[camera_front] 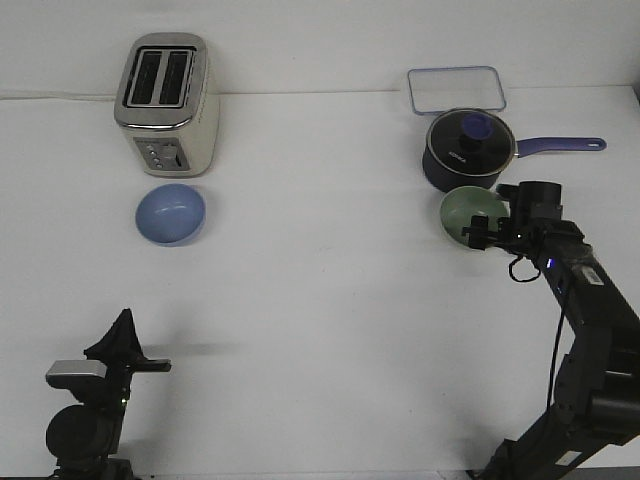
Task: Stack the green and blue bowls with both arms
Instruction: 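Grasp the rim of the pale green bowl with the right gripper, then carry the green bowl toward the table center and set it down, then release the green bowl and retract the right gripper toward the robot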
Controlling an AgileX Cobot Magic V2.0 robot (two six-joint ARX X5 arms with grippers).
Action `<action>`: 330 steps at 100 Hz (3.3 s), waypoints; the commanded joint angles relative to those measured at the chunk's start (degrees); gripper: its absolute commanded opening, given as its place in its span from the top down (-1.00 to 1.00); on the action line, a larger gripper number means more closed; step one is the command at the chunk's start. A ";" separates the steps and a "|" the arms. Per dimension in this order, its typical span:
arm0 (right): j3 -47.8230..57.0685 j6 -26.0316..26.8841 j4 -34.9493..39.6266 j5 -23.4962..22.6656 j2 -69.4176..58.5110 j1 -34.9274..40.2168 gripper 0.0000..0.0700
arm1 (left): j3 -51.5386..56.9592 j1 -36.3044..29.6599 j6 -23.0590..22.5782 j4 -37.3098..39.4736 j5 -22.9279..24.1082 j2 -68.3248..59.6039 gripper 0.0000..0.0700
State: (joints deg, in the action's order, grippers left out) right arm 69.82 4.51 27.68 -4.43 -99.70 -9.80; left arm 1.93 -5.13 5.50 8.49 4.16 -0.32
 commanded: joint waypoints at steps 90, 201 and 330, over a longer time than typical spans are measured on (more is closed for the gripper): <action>4.17 3.04 14.19 -12.76 17.18 14.40 0.98 | -1.09 -0.04 0.11 0.57 -0.09 0.13 0.96; -6.21 13.35 -1.95 -8.81 3.45 45.29 0.98 | -1.07 -0.04 0.11 0.59 -0.09 0.13 0.96; -6.10 1.25 7.61 -1.11 32.52 20.04 0.15 | -1.07 -0.04 0.11 0.59 -0.09 0.13 0.96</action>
State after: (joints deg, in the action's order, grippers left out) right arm 63.16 9.41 35.51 -5.74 -68.10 11.49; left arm 1.93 -5.13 5.50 8.51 4.16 -0.32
